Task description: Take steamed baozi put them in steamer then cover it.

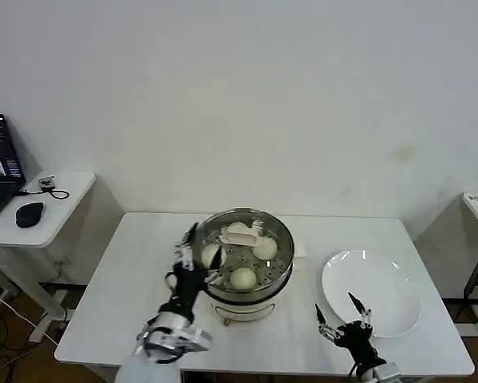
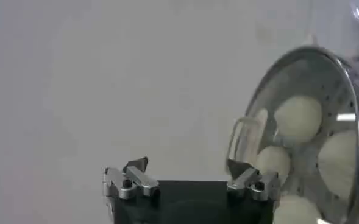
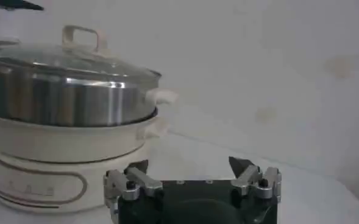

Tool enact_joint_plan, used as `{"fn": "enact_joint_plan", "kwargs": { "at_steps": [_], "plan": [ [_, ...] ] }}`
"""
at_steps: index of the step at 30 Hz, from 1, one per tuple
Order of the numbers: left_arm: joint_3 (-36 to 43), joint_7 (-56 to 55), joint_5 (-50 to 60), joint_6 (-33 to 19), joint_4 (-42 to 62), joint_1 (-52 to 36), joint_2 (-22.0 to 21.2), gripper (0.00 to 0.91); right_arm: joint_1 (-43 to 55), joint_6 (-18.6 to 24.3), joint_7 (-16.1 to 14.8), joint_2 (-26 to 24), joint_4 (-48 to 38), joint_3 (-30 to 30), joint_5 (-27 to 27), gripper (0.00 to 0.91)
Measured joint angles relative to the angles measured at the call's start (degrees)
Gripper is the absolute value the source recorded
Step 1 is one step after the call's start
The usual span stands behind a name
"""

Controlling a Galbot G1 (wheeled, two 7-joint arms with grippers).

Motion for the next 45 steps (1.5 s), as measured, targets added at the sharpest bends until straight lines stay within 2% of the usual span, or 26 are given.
{"fn": "enact_joint_plan", "kwargs": {
  "at_steps": [8, 15, 35, 45],
  "plan": [
    [-7.9, -9.5, -27.7, -3.5, -0.7, 5.9, 1.8, 0.907, -3.1, -1.0, 2.2, -2.9, 2.7, 0.2, 2.9, 0.907],
    [-13.5, -12.9, -39.7, -6.9, -0.2, 11.7, 2.0, 0.907, -4.6, -1.0, 4.3, -3.7, 3.6, -0.3, 4.9, 0.907],
    [-19.9, -14.2, -50.8, -13.6, 1.6, 20.3, 1.1, 0.907, -5.9, 0.3, 5.7, -3.7, 4.3, -2.9, 4.9, 0.907],
    [-21.3, -14.0, -52.4, -15.1, 2.8, 22.3, 1.0, 0.907, -6.1, -1.5, 6.7, -4.3, 5.4, -4.4, 6.5, 0.907]
  ]
}}
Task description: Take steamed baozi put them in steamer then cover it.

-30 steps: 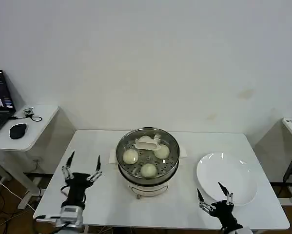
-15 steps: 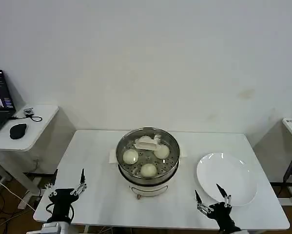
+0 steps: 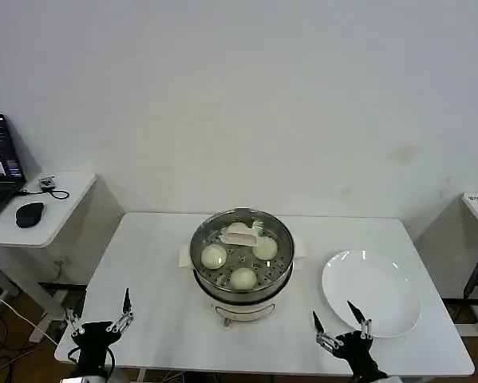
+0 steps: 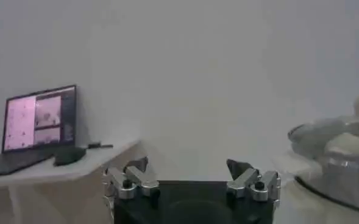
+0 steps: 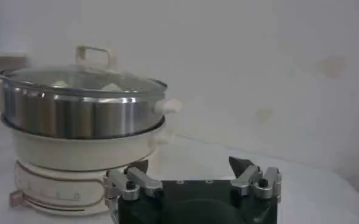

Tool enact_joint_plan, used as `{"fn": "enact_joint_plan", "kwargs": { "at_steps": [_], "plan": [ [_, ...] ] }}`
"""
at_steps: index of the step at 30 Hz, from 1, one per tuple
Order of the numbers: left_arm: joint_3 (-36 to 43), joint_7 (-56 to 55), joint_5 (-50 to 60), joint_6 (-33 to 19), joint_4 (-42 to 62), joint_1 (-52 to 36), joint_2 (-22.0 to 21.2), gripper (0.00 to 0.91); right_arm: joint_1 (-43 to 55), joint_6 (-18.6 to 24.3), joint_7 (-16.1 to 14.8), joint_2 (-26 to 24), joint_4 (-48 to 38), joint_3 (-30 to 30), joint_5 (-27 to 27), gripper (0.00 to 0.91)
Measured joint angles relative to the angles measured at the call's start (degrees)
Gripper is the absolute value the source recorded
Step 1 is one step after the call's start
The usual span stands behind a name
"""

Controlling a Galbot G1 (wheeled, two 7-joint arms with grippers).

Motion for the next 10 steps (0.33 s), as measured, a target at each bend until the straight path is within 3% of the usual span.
{"fn": "enact_joint_plan", "kwargs": {
  "at_steps": [10],
  "plan": [
    [0.3, 0.1, -0.4, -0.6, 0.3, 0.1, -0.2, 0.907, 0.1, -1.7, 0.3, -0.4, 1.3, -1.0, 2.7, 0.907]
  ]
}}
